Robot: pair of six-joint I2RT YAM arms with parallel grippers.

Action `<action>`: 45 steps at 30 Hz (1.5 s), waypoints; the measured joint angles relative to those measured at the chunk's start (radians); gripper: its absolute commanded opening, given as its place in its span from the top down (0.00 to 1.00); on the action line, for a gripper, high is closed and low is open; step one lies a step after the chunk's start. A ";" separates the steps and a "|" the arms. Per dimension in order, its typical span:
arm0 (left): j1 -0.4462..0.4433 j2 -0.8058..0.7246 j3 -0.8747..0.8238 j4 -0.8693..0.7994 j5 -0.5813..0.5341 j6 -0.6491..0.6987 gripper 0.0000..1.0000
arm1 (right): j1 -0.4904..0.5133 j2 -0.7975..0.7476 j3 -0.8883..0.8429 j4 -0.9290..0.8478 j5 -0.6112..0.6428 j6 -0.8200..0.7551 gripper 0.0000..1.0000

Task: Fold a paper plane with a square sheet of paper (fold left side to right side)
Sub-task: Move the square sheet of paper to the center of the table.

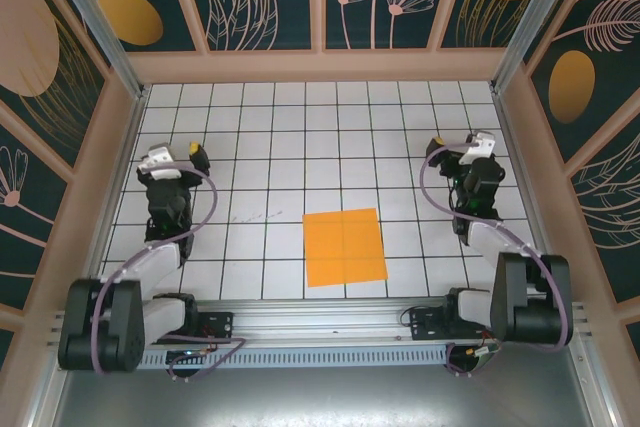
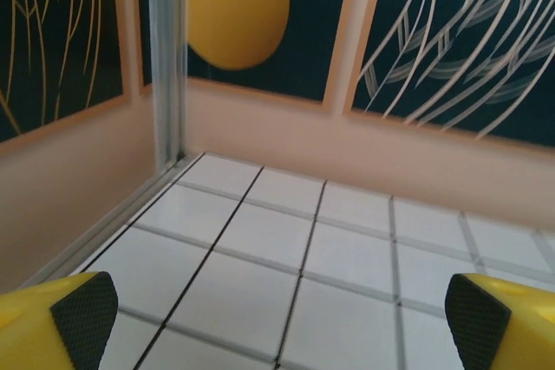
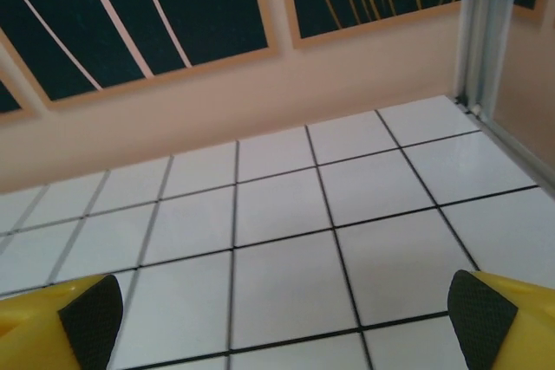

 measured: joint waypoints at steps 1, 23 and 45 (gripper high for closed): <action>0.000 -0.028 0.034 -0.059 0.014 -0.037 0.01 | 0.006 -0.016 0.020 -0.050 -0.011 0.020 0.01; -0.215 -0.139 0.001 -0.498 0.719 -0.677 0.08 | 0.631 0.066 0.086 -0.702 -0.499 0.422 0.17; -0.242 -0.075 -0.004 -0.465 0.726 -0.697 0.10 | 0.688 0.353 0.181 -0.550 -0.556 0.476 0.17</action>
